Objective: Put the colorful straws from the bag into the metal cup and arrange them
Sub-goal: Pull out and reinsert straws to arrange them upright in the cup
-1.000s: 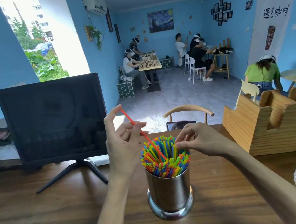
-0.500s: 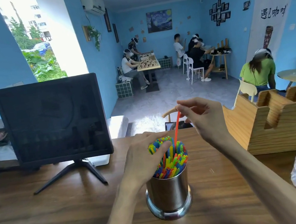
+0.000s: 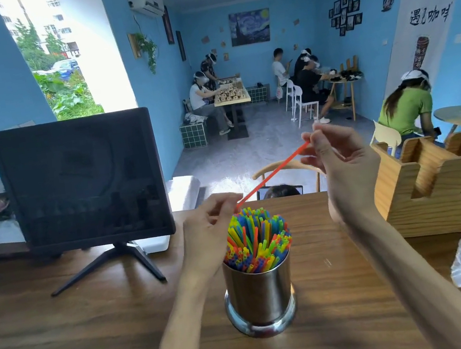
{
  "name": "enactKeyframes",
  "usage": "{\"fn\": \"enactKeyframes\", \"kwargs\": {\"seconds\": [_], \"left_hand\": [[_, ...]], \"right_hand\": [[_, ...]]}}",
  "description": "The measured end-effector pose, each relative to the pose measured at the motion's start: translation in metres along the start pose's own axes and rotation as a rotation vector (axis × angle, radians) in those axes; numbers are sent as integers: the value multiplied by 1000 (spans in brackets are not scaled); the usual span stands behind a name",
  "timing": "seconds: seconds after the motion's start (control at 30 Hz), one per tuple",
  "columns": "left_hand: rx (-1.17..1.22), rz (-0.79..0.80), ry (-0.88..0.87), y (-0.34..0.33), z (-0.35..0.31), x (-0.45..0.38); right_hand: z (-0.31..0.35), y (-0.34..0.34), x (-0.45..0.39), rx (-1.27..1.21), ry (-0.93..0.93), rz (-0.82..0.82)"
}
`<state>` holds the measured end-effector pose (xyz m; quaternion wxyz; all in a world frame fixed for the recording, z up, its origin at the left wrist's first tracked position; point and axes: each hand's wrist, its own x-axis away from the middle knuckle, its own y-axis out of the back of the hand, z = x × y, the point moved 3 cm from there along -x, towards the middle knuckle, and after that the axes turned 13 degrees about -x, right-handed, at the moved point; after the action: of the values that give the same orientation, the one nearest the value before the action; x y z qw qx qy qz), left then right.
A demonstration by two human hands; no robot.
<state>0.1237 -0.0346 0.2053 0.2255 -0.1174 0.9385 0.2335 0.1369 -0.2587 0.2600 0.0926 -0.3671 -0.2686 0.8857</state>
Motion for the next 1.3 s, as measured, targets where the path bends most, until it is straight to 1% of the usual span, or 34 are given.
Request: {"fn": "enactKeyframes", "kwargs": {"seconds": [0.13,0.2,0.27,0.33,0.37,0.4,0.43,0.53,0.6,0.67,0.73,0.83,0.97,1.07,1.13,1.2,1.3], "left_hand": [[464,-97,193,21,4,1],[588,-161,247,30,5,1],[658,-243,282,36,2,0],[679,-318,275,41,-2,-4],[670,-345,245,43,-4,-5],[649,-365,205,45,-7,-6],[608,-383,157,47,-10,-6],[390,-432,0,52,-14,-3],[313,-401,-47,49,-15,-2],[299,-328,-57,41,-14,-1],[244,-270,-79,32,-12,0],[172,-210,-98,23,-5,0],[83,-167,-84,14,1,0],[2,-155,-83,9,3,1],[-33,-141,-76,5,6,1],[-37,-131,-70,1,12,0],[-56,-119,-74,-3,19,-1]], "right_hand": [[-22,16,17,-39,-230,-6],[-32,22,29,-6,-301,24],[-41,27,41,144,-321,126],[-48,28,48,334,-343,304],[-50,28,50,419,-358,399],[-52,29,49,491,-362,458],[-52,32,47,545,-349,467],[-48,43,35,638,-281,398],[-49,47,33,711,-306,468],[-53,48,37,766,-370,549],[-56,48,39,786,-387,569],[-54,45,39,843,-328,557],[-49,37,37,1013,-210,593],[-47,29,38,1166,-88,641],[-45,24,41,1219,-8,661],[-45,23,43,1251,10,691],[-43,24,43,1198,-67,780]]}}
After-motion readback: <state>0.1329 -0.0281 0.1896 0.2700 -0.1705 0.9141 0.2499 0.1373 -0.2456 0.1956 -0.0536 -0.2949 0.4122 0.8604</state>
